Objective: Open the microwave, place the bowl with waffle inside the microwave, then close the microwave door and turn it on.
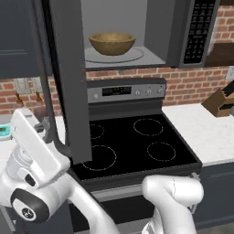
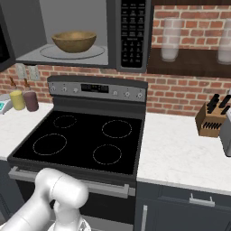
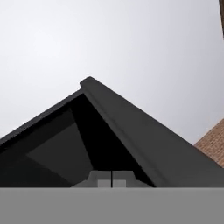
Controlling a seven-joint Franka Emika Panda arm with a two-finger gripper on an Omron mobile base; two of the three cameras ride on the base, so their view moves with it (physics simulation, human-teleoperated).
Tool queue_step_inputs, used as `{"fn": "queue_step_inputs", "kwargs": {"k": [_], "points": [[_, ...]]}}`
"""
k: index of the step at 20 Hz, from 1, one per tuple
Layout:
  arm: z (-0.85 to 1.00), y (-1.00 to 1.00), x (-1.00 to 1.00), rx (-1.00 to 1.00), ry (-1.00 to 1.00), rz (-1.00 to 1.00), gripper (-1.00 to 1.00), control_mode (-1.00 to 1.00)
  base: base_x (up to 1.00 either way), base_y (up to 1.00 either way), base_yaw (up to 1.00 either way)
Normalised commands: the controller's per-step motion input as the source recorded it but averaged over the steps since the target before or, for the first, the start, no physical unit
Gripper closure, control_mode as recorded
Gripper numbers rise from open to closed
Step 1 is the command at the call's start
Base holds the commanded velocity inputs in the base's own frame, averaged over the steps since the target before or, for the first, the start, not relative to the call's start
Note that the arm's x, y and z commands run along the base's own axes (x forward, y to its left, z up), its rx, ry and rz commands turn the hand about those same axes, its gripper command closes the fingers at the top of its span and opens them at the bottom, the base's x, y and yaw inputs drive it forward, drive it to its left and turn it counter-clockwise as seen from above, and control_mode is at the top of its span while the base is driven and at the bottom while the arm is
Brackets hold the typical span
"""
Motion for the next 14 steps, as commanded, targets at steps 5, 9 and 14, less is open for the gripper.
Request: {"fn": "queue_step_inputs", "kwargs": {"k": [5, 9, 14], "points": [[0.48, -1.0, -0.58, 0.59, -0.18, 0.05, 1.0, -1.0, 0.0, 0.0, 0.0], [0.53, -1.0, -0.18, 0.61, -0.01, 0.04, 1.0, -1.0, 0.0, 0.0, 0.0], [0.48, -1.0, 0.0, 0.57, 0.11, 0.02, 1.0, -1.0, 0.0, 0.0, 0.0]]}}
